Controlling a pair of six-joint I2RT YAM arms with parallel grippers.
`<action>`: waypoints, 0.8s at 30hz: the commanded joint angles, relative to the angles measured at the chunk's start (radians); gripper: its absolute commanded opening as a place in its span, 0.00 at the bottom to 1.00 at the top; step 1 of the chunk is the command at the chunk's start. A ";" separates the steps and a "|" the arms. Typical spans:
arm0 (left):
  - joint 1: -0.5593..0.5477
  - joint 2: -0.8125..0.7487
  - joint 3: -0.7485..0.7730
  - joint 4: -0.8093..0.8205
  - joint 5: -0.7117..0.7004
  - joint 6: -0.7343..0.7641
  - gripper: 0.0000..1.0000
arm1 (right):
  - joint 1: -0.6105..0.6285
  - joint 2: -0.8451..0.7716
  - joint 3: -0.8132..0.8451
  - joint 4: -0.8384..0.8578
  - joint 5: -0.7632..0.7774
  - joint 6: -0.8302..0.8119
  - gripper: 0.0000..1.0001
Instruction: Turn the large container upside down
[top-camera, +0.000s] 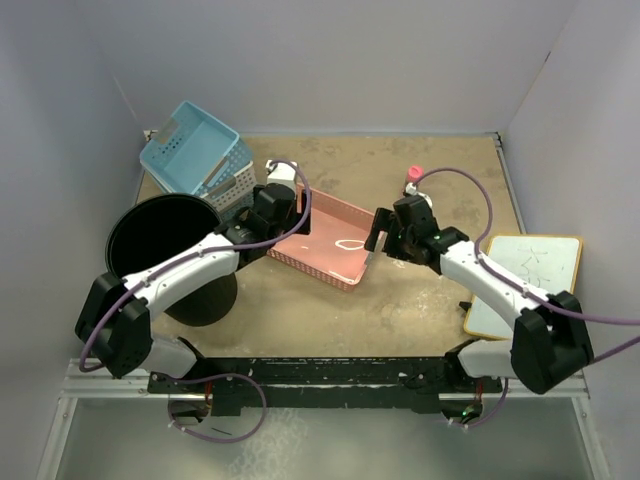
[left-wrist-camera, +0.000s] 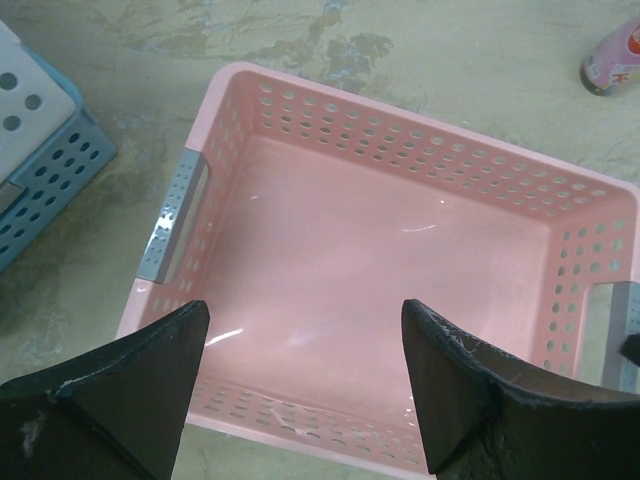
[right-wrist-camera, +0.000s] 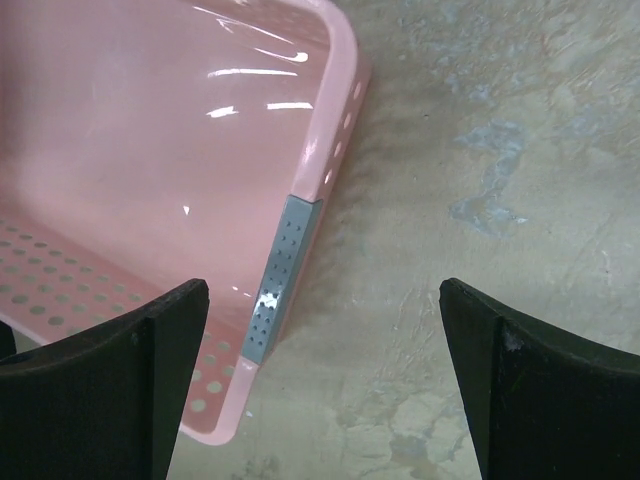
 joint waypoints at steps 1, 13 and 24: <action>0.003 0.012 0.048 0.037 0.072 -0.041 0.75 | 0.011 0.072 0.035 -0.001 0.007 0.011 1.00; 0.003 0.058 0.099 0.077 0.198 -0.129 0.76 | -0.056 0.034 0.176 -0.249 0.324 -0.167 1.00; 0.146 0.086 0.254 -0.079 0.225 -0.045 0.78 | 0.110 -0.051 0.158 0.021 -0.413 -0.613 0.94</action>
